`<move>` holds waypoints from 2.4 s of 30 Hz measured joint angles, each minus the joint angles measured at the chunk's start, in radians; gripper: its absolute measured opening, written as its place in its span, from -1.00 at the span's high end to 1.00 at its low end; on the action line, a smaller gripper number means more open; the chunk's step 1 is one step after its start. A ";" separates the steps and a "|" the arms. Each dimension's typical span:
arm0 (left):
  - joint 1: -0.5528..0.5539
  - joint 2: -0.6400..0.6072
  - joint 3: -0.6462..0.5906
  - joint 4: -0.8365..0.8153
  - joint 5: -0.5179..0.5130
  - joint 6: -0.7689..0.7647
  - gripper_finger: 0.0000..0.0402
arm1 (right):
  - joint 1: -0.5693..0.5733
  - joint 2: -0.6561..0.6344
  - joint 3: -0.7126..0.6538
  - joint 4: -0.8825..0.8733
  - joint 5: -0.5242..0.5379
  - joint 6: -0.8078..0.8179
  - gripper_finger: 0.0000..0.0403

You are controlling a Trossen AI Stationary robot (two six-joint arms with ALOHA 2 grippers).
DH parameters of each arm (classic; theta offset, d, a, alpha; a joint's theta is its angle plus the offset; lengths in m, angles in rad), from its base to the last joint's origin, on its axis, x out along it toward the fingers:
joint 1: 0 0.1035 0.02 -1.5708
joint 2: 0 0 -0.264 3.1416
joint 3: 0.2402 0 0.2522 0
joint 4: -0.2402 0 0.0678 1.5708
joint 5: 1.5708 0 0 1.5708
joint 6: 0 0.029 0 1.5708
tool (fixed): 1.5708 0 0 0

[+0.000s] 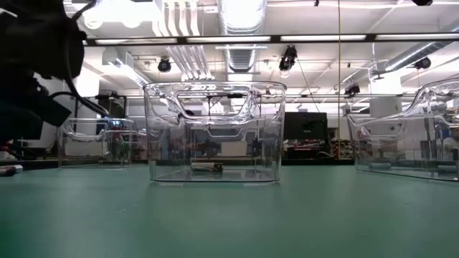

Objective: Sort batteries
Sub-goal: Put the silver battery into the middle transparent bin

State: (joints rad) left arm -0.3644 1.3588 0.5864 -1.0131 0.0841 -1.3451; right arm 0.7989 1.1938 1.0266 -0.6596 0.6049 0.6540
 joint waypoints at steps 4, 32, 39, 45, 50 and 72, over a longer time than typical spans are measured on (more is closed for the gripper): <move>0.010 0.036 -0.004 0.001 0.004 -0.003 0.17 | 0.003 0.002 -0.012 0.007 0.001 -0.001 -0.09; 0.083 0.026 0.167 -0.099 -0.216 -0.090 0.14 | 0.002 0.002 -0.018 0.011 0.001 -0.022 -0.09; 0.148 0.081 0.085 0.112 -0.206 -0.044 0.19 | 0.002 0.002 -0.022 0.011 0.000 -0.026 -0.09; 0.178 0.143 0.070 0.143 -0.193 0.021 0.25 | 0.002 0.002 -0.022 0.010 -0.002 -0.026 -0.09; 0.175 0.177 0.098 0.144 -0.206 0.119 0.54 | 0.003 0.002 -0.022 0.008 -0.006 -0.025 -0.09; -0.263 -0.086 0.148 0.769 -0.948 0.599 0.90 | 0.014 0.371 -0.038 0.404 0.147 -0.092 -0.09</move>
State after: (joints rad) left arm -0.6275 1.2727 0.7345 -0.2441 -0.8639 -0.7466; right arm 0.8132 1.5643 0.9887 -0.2558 0.7523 0.5624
